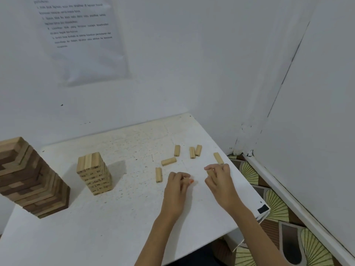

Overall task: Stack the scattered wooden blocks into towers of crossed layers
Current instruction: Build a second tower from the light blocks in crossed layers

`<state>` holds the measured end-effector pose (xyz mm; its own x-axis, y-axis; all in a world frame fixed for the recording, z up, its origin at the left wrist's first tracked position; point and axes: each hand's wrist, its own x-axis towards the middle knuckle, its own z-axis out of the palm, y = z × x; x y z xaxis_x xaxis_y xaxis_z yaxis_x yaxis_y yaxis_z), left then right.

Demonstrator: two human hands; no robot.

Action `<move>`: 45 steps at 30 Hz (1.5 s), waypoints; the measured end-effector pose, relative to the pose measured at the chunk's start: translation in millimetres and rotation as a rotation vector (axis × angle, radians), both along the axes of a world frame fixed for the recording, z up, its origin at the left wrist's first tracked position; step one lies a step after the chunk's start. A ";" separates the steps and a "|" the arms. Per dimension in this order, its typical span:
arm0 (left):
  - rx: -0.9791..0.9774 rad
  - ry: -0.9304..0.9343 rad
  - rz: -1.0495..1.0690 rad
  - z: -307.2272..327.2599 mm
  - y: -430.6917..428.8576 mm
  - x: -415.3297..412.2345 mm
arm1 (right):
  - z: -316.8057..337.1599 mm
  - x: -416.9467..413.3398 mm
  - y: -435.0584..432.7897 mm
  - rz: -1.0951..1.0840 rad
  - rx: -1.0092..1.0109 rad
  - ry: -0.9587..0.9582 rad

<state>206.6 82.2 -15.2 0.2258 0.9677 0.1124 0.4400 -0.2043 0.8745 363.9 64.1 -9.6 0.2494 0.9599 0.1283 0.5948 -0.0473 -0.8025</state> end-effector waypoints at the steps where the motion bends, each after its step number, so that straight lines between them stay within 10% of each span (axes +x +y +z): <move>1: -0.018 0.000 0.023 0.9 5.8 1.2 | 4.5 0.4 7.8 0.011 -0.013 0.022; 19: -0.192 -0.160 0.022 10.4 61.8 7.0 | 13.0 24.0 138.8 0.154 -0.469 -0.275; 32: -0.064 -0.274 0.330 20.8 42.6 -25.4 | 10.8 -22.0 103.7 -0.138 0.043 0.229; 45: -0.060 -0.263 0.492 15.7 8.4 -104.3 | 19.7 -134.0 45.6 0.250 -0.179 0.449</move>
<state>102.3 90.5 0.5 -0.2826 0.9582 0.0457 0.2361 0.0233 0.9714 229.8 109.7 10.1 0.0032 0.9940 -0.1091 0.2060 -0.1074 -0.9726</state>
